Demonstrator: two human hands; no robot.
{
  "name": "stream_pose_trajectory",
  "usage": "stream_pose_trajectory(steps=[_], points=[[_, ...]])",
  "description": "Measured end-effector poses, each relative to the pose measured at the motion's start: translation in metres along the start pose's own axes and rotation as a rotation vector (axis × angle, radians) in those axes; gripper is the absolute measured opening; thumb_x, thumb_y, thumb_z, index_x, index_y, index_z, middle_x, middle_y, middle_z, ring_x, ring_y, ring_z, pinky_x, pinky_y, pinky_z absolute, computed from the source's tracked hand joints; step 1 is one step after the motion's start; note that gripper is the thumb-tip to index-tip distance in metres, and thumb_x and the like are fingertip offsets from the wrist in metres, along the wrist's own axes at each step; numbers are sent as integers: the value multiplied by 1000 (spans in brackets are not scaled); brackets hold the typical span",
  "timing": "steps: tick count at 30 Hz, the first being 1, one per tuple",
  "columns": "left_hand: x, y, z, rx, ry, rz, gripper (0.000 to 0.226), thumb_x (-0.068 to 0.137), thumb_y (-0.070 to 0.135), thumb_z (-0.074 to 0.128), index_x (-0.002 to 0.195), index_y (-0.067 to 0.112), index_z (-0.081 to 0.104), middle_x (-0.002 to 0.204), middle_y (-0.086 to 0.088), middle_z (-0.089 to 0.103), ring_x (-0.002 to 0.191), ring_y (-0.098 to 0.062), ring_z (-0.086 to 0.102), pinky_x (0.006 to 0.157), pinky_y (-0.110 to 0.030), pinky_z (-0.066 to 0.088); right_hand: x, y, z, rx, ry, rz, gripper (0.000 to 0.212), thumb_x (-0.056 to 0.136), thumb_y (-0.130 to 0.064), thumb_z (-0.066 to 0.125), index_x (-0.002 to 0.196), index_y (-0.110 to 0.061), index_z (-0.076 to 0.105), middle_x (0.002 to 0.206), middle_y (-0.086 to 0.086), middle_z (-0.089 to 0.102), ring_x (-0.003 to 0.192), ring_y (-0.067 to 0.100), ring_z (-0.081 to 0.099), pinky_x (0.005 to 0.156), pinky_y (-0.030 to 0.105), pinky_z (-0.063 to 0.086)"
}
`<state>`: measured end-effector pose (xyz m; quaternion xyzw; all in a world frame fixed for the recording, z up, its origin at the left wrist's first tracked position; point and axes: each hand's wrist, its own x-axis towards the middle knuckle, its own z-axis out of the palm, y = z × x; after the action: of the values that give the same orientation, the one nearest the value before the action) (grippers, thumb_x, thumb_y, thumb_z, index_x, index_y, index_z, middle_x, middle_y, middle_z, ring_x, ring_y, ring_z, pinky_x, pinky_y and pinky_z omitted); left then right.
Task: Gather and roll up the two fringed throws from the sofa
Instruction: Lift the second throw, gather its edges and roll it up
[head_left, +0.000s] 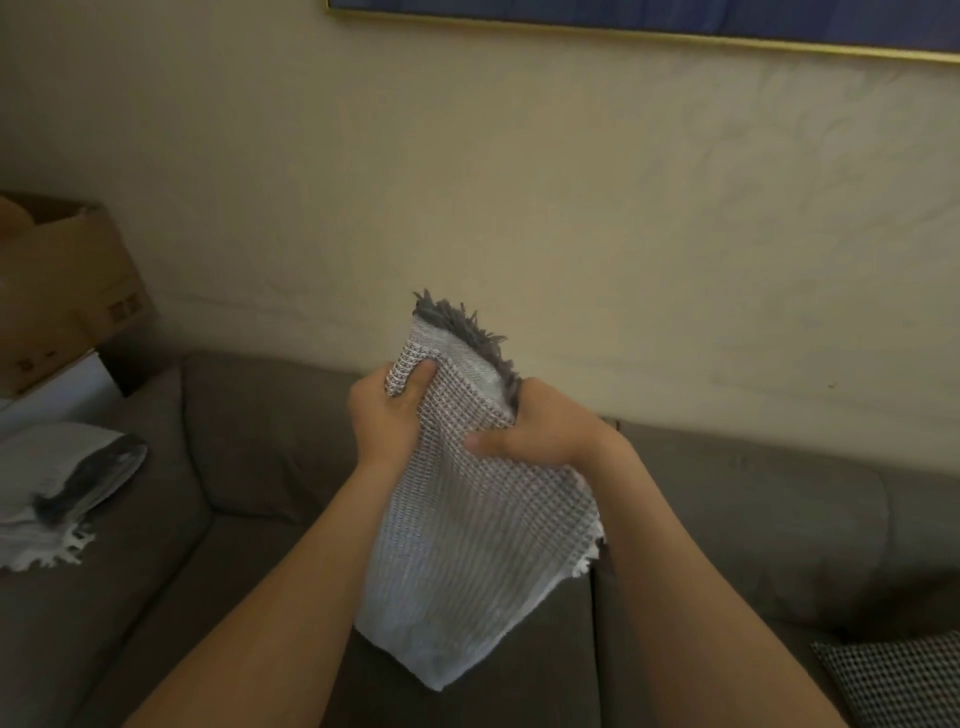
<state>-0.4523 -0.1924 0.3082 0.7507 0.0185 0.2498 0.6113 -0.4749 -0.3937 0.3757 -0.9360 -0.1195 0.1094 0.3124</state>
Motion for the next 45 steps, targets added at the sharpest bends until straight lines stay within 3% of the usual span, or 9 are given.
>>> stream_pose_trajectory(steps=[5, 8, 15, 18, 22, 26, 35, 41, 45], points=[[21, 9, -19, 67, -36, 82, 33, 101, 35, 70, 76, 15, 63, 71, 4, 66, 58, 2, 57, 52, -14, 39, 0, -20, 37, 472, -45, -48, 47, 88, -39, 83, 127, -23, 65, 116, -8, 76, 105, 13, 74, 96, 43, 60], [31, 5, -31, 63, -41, 69, 36, 97, 39, 76, 76, 12, 65, 71, 0, 68, 57, 0, 56, 52, -19, 42, 3, -29, 31, 302, 66, -68, 48, 89, -45, 79, 130, -25, 63, 120, -10, 74, 108, 11, 71, 99, 45, 58], [33, -19, -56, -102, -138, -193, 21, 90, 37, 83, 83, 19, 76, 78, 6, 79, 69, -3, 72, 61, -20, 58, 13, -47, 30, 587, 266, -94, 23, 94, -27, 78, 109, -11, 72, 105, 19, 77, 98, 42, 74, 87, 63, 58], [27, -39, -62, -153, -278, -291, 18, 91, 37, 79, 87, 20, 78, 80, 10, 81, 77, -7, 76, 66, -23, 61, 15, -52, 29, 730, 267, -75, 18, 97, -16, 74, 112, -6, 73, 103, 9, 80, 95, 27, 78, 84, 40, 63], [19, -55, -61, -236, -474, -363, 70, 62, 70, 90, 101, 14, 76, 95, 2, 83, 94, -16, 79, 77, -27, 64, 9, -60, 30, 823, 272, -69, 18, 98, -16, 72, 111, -3, 72, 100, 7, 81, 90, 23, 78, 71, 26, 59], [14, -55, -48, -247, -610, -378, 64, 63, 32, 101, 119, 12, 76, 114, -5, 81, 108, -24, 77, 100, -46, 60, 2, -61, 22, 894, 322, -5, 6, 98, -8, 71, 94, -10, 67, 79, -3, 80, 74, 15, 78, 66, 30, 62], [-3, -29, -10, -261, -658, -442, 37, 84, 14, 88, 120, 12, 79, 115, -7, 81, 109, -27, 77, 105, -52, 57, 4, -28, 4, 21, 594, 105, 27, 81, -3, 64, 72, -11, 39, 69, 11, 45, 59, 24, 40, 49, 28, 24], [-3, -8, -5, -219, -812, -414, 31, 86, 6, 84, 117, 9, 80, 115, -8, 81, 108, -29, 77, 97, -43, 60, -5, 4, 2, -489, 670, 355, 42, 82, 2, 62, 119, -14, 51, 101, 8, 66, 106, 36, 57, 92, 46, 41], [2, 12, 4, 147, -900, -162, 14, 80, 15, 88, 84, 8, 76, 83, 3, 79, 75, -14, 76, 71, -29, 58, -4, 8, 15, -481, 724, 275, 76, 72, 3, 60, 142, -18, 39, 136, 11, 53, 123, 36, 49, 98, 49, 41]])
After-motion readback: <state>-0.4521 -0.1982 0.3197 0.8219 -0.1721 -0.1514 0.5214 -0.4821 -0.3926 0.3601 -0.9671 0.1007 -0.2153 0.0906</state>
